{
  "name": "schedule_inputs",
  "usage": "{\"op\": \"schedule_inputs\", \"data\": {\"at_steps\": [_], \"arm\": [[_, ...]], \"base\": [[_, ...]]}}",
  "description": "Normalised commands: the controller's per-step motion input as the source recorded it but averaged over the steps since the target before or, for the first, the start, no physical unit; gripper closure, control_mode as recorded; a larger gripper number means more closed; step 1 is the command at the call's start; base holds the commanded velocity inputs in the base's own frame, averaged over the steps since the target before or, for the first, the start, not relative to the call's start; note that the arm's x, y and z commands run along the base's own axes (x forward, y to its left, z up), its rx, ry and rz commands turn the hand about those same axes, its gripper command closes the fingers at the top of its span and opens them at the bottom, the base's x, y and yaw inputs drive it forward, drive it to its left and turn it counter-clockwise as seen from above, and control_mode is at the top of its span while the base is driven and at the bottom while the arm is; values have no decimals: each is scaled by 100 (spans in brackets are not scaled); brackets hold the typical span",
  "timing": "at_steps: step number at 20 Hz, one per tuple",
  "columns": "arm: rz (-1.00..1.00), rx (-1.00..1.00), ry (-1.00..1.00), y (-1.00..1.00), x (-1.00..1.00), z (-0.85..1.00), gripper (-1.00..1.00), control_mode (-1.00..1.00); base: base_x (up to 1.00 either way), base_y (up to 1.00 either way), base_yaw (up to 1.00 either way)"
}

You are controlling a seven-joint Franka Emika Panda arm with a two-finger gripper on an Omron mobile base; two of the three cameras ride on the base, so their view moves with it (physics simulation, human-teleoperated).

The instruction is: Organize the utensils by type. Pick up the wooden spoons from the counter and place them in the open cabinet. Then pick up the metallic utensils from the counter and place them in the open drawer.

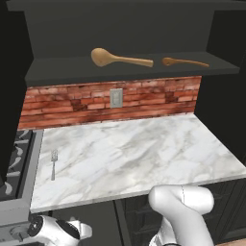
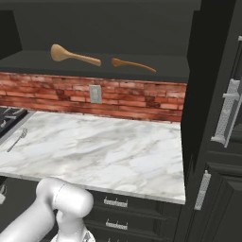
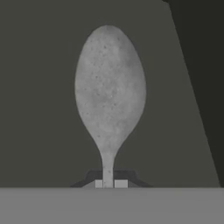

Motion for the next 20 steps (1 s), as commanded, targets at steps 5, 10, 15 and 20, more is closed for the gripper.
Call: {"op": "schedule_inputs", "data": {"at_steps": [5,10,15,20], "arm": [[9,16,1,6,8,-15,100,-100],[4,16,5,3,13,-15,100,-100],[1,16,11,9,4,-13,100,-100],[0,15,16,13,0,-9,100,-100]], "base": [[0,0,0],[0,0,0],[0,0,0],[0,0,0]]}}
